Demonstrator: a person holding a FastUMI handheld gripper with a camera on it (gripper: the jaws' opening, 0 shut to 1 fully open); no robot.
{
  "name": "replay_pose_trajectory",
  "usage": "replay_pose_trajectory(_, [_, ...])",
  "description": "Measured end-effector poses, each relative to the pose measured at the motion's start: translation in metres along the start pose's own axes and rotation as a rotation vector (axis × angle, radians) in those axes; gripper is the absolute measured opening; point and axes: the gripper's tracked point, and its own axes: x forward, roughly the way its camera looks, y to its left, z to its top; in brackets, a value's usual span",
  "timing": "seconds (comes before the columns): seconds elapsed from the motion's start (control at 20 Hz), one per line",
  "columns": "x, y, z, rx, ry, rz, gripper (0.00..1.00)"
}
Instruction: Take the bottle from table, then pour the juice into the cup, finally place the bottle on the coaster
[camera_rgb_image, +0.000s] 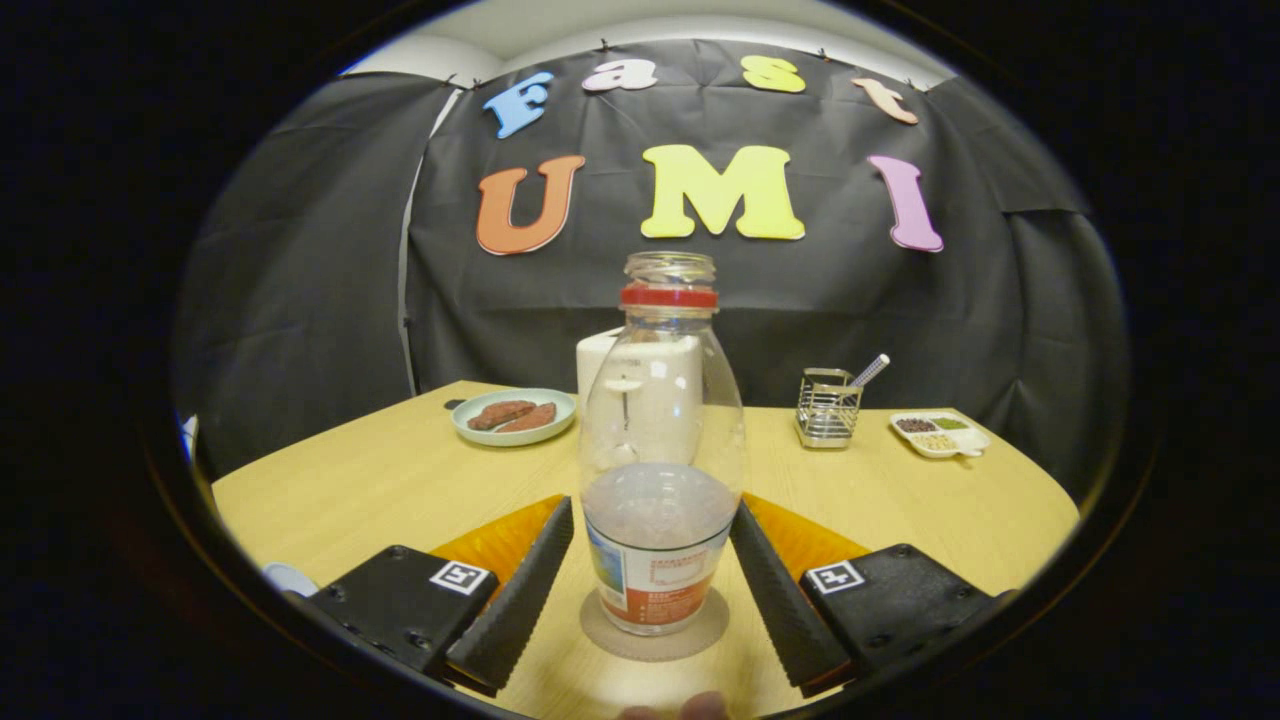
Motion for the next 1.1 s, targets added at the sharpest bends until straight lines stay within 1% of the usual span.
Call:
replay_pose_trajectory(0.15, [-0.007,-0.002,0.011,0.012,-0.026,-0.024,1.0])
replay_pose_trajectory(0.4, [-0.03,0.005,0.056,0.061,-0.115,-0.033,0.99])
replay_pose_trajectory(0.55, [-0.051,0.009,0.079,0.064,-0.167,-0.042,0.99])
replay_pose_trajectory(0.65, [-0.071,0.016,0.097,0.044,-0.205,-0.048,0.99])
replay_pose_trajectory(0.75, [-0.096,0.02,0.124,0.018,-0.253,-0.054,0.99])
replay_pose_trajectory(0.95, [-0.149,0.014,0.183,-0.001,-0.325,-0.108,0.99])
replay_pose_trajectory(1.1, [-0.197,0.006,0.225,-0.021,-0.378,-0.145,0.99])
